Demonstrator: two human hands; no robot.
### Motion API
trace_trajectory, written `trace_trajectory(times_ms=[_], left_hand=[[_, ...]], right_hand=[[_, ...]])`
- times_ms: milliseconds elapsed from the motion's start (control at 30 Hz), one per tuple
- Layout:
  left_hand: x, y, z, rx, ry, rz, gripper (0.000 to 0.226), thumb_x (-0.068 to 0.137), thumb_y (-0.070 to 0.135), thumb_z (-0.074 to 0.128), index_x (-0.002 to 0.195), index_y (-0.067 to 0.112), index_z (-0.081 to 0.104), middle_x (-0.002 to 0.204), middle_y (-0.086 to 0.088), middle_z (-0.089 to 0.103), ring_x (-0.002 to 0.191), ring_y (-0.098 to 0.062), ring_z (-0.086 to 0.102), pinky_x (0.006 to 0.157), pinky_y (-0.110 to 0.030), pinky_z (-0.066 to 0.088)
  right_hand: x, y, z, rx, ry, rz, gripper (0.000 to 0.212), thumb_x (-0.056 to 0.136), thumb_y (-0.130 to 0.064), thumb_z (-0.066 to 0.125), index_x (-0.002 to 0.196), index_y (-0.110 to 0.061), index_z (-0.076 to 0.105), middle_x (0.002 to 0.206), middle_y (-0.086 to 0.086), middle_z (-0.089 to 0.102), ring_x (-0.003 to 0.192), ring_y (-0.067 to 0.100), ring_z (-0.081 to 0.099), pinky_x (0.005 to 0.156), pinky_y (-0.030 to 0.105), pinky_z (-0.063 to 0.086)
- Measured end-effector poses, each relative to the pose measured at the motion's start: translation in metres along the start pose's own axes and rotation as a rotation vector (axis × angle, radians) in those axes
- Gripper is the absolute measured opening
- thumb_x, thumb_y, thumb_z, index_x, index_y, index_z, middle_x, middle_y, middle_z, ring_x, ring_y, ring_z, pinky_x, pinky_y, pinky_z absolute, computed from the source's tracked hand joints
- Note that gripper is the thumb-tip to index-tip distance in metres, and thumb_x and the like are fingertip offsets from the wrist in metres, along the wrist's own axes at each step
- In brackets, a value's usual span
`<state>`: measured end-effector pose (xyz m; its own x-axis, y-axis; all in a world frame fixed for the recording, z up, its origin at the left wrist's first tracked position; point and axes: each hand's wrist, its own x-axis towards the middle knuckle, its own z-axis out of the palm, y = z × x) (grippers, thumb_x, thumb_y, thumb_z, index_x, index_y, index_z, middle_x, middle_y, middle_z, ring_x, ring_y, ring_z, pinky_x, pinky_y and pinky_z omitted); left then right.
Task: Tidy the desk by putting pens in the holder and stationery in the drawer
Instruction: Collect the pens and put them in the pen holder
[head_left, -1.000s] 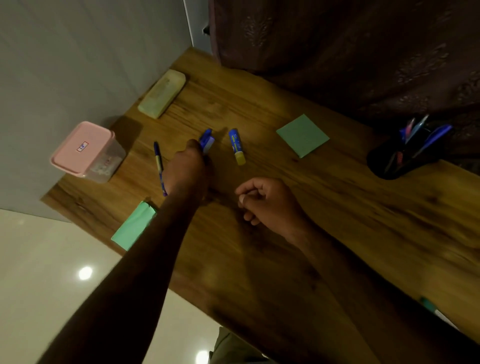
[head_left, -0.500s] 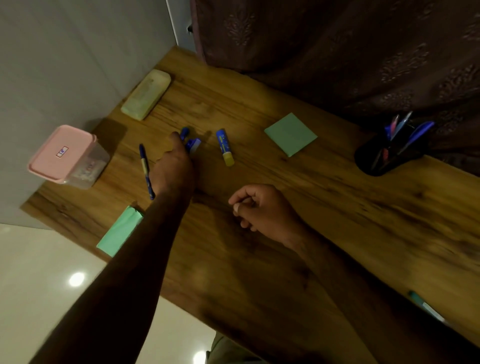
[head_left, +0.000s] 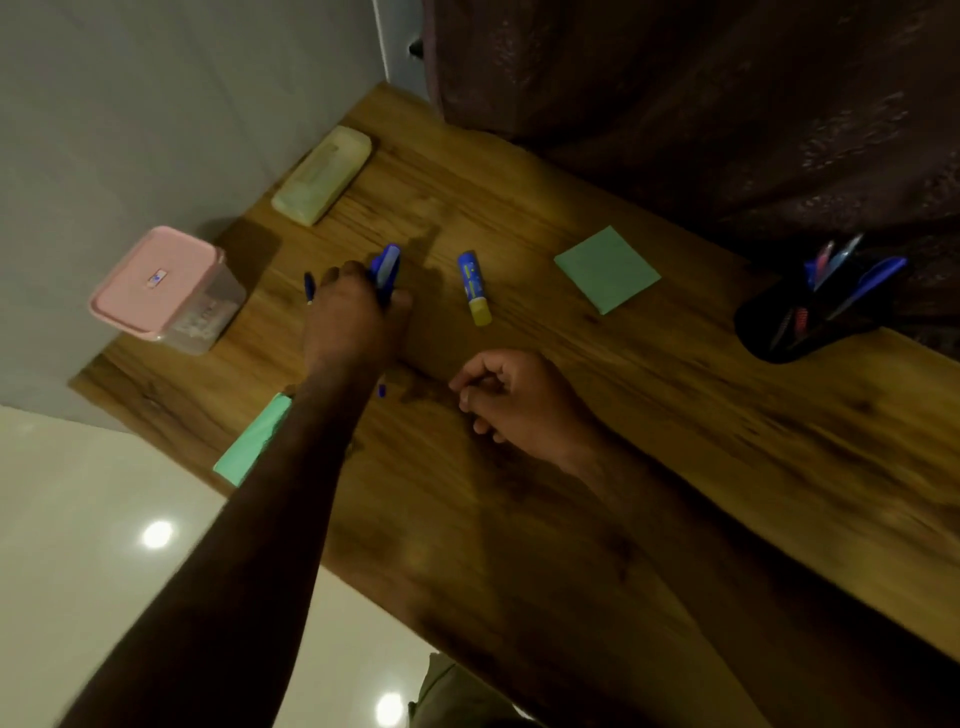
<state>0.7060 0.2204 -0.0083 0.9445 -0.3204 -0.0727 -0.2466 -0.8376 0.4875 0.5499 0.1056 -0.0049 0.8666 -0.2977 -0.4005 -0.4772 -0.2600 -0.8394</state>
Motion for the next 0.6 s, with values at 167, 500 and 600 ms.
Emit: trace_trajectory(times_ms=[167, 500, 600], left_hand=[[-0.012, -0.029, -0.028, -0.281, 0.082, -0.244, 0.035, 0.08, 0.029, 0.066, 0.105, 0.012, 0.048, 0.089, -0.008, 0.057, 0.078, -0.03, 0.058, 0.063, -0.039, 0.047], [-0.026, -0.067, -0.034, -0.264, -0.01, -0.293, 0.022, 0.08, 0.026, 0.057, 0.093, 0.009, 0.063, 0.079, -0.015, 0.071, 0.07, -0.035, 0.069, 0.064, -0.046, 0.06], [-0.027, -0.061, -0.032, -0.326, -0.024, -0.276, 0.02, 0.084, 0.022, 0.062, 0.097, 0.007, 0.064, 0.081, -0.014, 0.069, 0.07, -0.031, 0.067, 0.062, -0.043, 0.057]], right_hand=[[0.04, -0.016, 0.033, -0.038, 0.024, -0.074, 0.019, 0.088, -0.012, 0.064, 0.084, -0.03, 0.068, 0.074, -0.012, 0.066, 0.07, 0.007, 0.063, 0.066, 0.031, 0.052], [0.094, -0.054, 0.096, -0.292, -0.018, -0.06, 0.045, 0.09, -0.022, 0.064, 0.134, -0.015, 0.062, 0.132, 0.004, 0.065, 0.121, 0.024, 0.061, 0.097, 0.036, 0.053], [0.089, -0.055, 0.102, -0.285, -0.025, -0.036, 0.035, 0.089, -0.015, 0.059, 0.123, -0.014, 0.065, 0.115, 0.005, 0.07, 0.104, 0.025, 0.067, 0.074, 0.032, 0.052]])
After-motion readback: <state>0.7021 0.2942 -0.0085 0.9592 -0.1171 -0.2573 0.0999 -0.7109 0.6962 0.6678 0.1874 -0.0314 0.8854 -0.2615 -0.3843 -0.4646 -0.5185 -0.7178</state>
